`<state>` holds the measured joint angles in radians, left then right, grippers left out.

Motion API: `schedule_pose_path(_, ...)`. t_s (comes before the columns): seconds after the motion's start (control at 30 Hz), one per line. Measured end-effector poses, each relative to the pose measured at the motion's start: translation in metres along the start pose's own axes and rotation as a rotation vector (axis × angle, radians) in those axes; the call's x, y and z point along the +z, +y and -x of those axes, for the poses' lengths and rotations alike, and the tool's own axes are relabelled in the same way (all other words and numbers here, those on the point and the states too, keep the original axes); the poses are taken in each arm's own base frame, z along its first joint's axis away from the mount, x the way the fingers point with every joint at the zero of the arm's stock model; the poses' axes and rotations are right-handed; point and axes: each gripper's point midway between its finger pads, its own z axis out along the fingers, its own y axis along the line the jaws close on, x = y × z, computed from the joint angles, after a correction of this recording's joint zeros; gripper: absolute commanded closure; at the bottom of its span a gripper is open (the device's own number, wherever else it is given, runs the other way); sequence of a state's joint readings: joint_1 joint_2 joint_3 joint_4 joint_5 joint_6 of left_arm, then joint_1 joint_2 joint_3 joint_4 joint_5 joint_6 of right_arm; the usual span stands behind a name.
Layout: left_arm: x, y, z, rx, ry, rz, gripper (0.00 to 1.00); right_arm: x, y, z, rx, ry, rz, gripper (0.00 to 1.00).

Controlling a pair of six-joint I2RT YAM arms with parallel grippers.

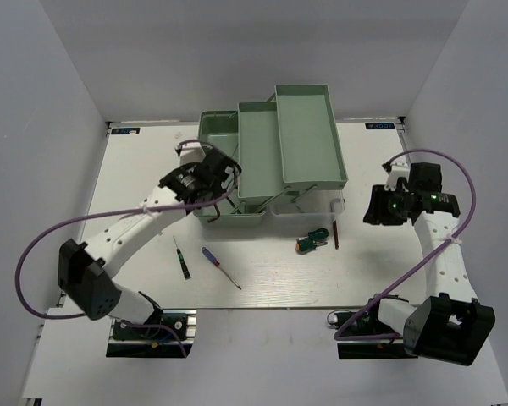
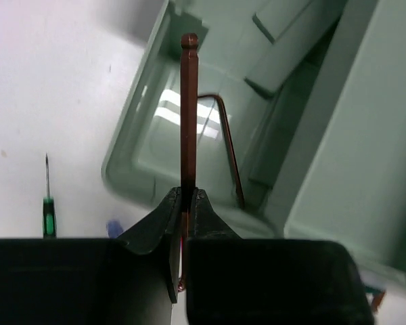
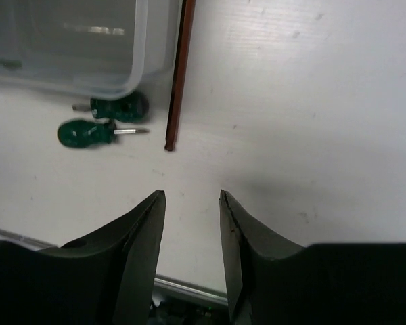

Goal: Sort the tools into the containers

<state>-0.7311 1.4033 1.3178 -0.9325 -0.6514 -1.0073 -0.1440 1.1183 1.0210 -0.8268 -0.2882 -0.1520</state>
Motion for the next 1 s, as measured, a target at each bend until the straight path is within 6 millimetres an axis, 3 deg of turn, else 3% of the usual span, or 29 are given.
schedule_pose_path(0.27,0.076,-0.039,0.045,0.068,0.01,-0.026,1.0,0.033,0.024,-0.087,0.086,0.2,0.168,0.56)
schedule_pose_path(0.37,0.094,-0.062,0.053,0.094,0.015,-0.059,0.8,0.042,0.033,-0.104,0.135,0.241,0.223,0.57)
schedule_pose_path(0.4,0.1,-0.068,0.054,0.103,0.017,-0.068,0.7,0.045,0.034,-0.105,0.146,0.247,0.231,0.57)
schedule_pose_path(0.43,0.105,-0.071,0.052,0.113,0.024,-0.072,0.53,0.048,0.034,-0.104,0.153,0.252,0.236,0.57)
schedule_pose_path(0.53,0.115,-0.07,0.045,0.143,0.051,-0.07,0.39,0.058,0.031,-0.103,0.174,0.264,0.234,0.57)
schedule_pose_path(0.83,0.117,-0.065,0.05,0.141,0.067,-0.085,0.25,0.083,0.023,-0.086,0.233,0.222,0.189,0.58)
schedule_pose_path(1.0,0.09,-0.057,0.058,0.126,0.049,-0.13,0.22,0.099,0.022,-0.077,0.224,0.194,0.162,0.58)
